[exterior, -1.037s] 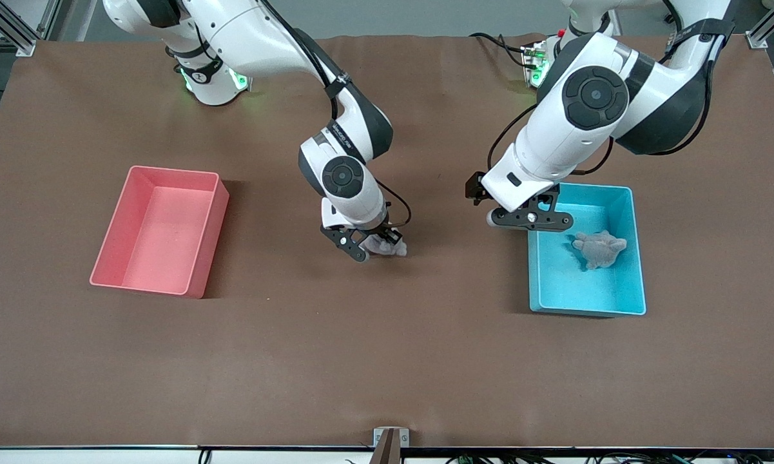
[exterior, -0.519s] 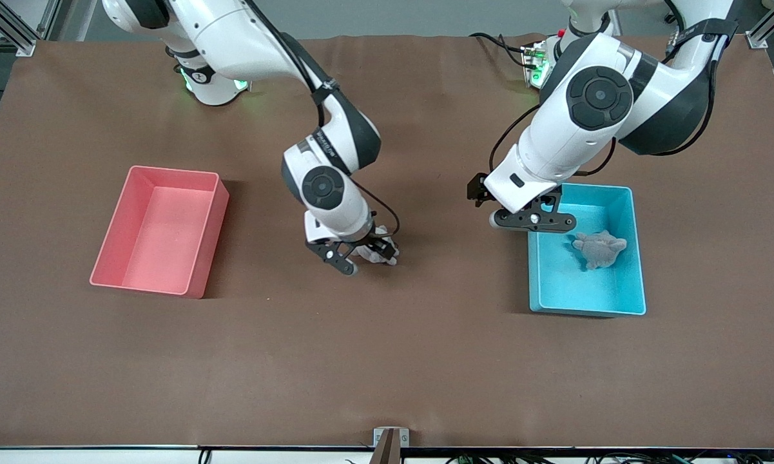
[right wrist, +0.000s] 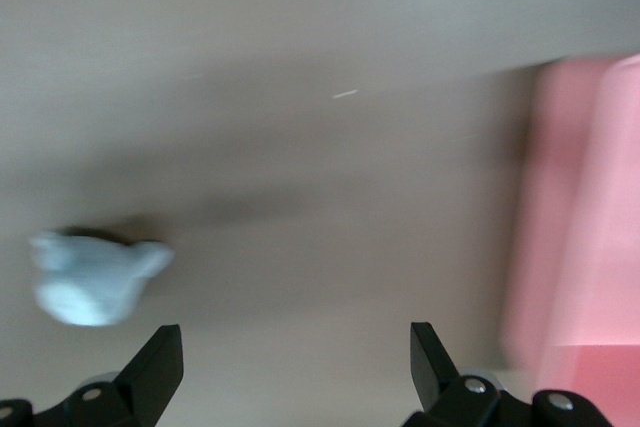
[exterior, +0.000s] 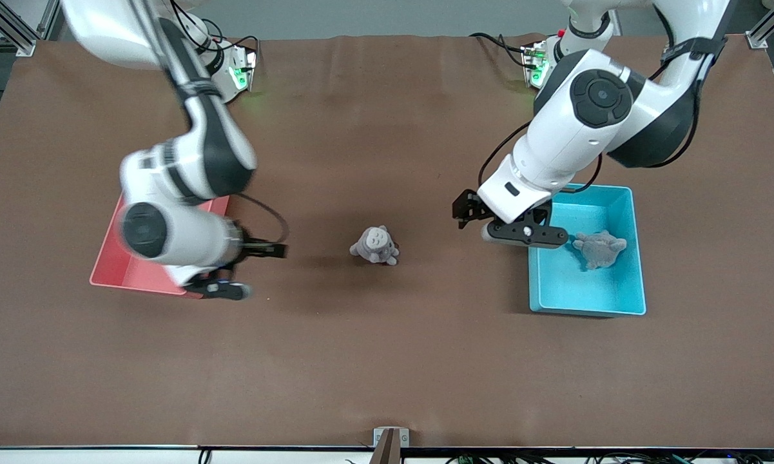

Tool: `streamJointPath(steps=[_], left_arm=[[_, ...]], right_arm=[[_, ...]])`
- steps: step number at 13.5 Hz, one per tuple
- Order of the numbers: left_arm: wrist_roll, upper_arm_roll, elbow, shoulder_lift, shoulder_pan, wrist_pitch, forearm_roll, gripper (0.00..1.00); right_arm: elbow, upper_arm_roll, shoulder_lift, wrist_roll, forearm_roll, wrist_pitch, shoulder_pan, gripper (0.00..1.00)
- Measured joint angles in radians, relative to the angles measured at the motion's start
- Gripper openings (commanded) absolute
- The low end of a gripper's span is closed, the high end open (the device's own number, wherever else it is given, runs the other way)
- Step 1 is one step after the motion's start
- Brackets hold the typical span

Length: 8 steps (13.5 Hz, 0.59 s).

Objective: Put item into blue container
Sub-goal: 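Grasp the white-faced plush with the left gripper while the right gripper withdraws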

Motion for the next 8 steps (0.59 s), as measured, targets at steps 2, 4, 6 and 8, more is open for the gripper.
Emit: streamJointPath(steps=[2,4,6,8], left_arm=[[-0.028,-0.001,-0.001,0.053,-0.028,0.09,0.0,0.98],[-0.08,-0.001,-0.004,0.108,-0.063,0.151,0.0,0.96],[-0.121,-0.001,-0.006,0.172,-0.111,0.231,0.0,0.96],[-0.184,0.0,-0.007,0.243,-0.167,0.331,0.0,0.96]], right_arm=[[0.0,0.001,-0.034,-0.071,-0.086,-0.045,-0.074,1.0],[0.0,0.002,-0.063,-0.102,-0.139,-0.074,-0.125,1.0],[0.0,0.002,-0.081,-0.14,-0.15,-0.094,-0.182,1.0],[0.0,0.002,-0.092,-0.197,-0.151,-0.109,-0.253,1.0]])
